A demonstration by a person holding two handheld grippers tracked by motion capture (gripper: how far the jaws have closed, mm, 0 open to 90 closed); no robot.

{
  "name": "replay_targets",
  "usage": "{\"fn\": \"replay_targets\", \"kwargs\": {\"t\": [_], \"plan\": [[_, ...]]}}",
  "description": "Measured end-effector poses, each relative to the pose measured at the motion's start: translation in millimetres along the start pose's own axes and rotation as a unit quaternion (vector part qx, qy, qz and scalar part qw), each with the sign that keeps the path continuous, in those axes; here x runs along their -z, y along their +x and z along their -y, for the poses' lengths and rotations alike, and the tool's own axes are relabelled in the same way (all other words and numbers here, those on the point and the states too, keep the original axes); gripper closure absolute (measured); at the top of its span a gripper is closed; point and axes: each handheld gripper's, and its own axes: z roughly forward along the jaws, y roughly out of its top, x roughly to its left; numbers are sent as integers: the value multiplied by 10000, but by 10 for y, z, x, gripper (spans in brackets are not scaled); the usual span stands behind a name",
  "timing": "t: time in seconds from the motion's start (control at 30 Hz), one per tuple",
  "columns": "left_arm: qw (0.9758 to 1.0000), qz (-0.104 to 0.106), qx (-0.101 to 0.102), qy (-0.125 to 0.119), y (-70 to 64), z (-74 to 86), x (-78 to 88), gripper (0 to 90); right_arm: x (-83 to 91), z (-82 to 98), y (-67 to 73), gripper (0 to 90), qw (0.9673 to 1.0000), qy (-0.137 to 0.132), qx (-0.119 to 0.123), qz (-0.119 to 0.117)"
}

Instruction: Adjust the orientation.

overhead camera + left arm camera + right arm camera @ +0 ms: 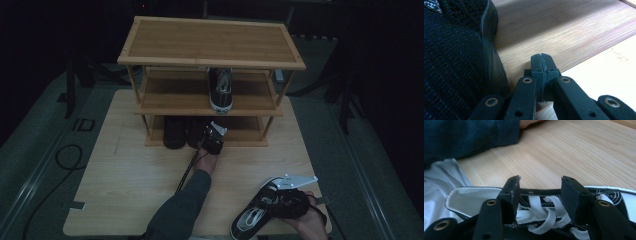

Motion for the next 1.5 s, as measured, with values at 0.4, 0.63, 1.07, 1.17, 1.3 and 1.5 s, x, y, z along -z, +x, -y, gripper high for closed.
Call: {"fn": "replay_targets", "kwargs": {"t": [0.4, 0.63, 1.07, 1.17, 1.3, 1.5], "plan": [[10000, 7, 7, -3, 3, 1, 0, 898, -130, -77, -31, 692, 9959, 286, 398, 757], [10000, 5, 8, -4, 2, 1, 0, 898, -167, -91, -72, 900, 9980, 195, 288, 525], [10000, -7, 4, 0, 0, 0, 1, 898, 42, -41, -10, 540, 9987, -72, 456, 195], [10000, -7, 6, 0, 0, 1, 1, 898, 39, -16, 24, 488, 9982, 26, 564, 200], [10000, -2, 9, 1, 1, 1, 1, 897, 7, -1, 54, 428, 9966, 220, 739, 287], [10000, 6, 19, -10, 2, 1, -1, 897, 27, -10, 87, 366, 9946, 304, 977, 153]]}}
